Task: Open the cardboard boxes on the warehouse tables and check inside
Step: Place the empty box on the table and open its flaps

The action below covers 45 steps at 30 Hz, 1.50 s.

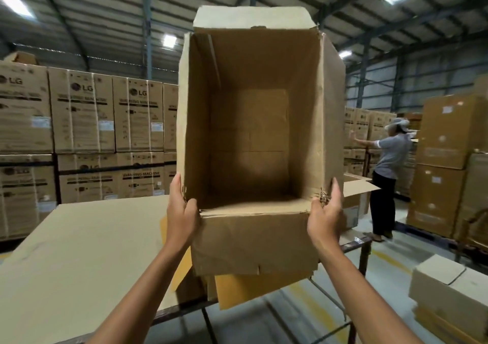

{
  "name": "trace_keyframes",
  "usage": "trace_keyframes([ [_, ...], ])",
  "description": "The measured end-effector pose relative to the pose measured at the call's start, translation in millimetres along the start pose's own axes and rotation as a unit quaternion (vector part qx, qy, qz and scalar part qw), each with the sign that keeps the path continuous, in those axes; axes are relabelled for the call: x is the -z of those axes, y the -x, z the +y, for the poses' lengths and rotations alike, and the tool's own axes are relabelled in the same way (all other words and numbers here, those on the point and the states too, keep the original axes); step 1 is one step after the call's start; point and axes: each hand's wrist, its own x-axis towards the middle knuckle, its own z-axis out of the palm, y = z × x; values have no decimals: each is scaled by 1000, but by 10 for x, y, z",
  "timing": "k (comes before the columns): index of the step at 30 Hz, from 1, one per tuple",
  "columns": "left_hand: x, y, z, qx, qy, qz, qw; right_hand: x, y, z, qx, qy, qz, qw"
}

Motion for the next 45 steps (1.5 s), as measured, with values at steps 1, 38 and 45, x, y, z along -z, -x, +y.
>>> trace_keyframes([
  [1,-74,-62,-47,-3,-15,-4,1000,-46,-106,73,-4,-11,0,1000],
  [38,-1792,-2703,-2044,-92,-228,143,959,-3011,-3225,2092,24,97,-194,976],
  [45,-2006,-2391,-2469,-9,-314,123,941,-2993,-3094,2788,-33,117,-328,937],
])
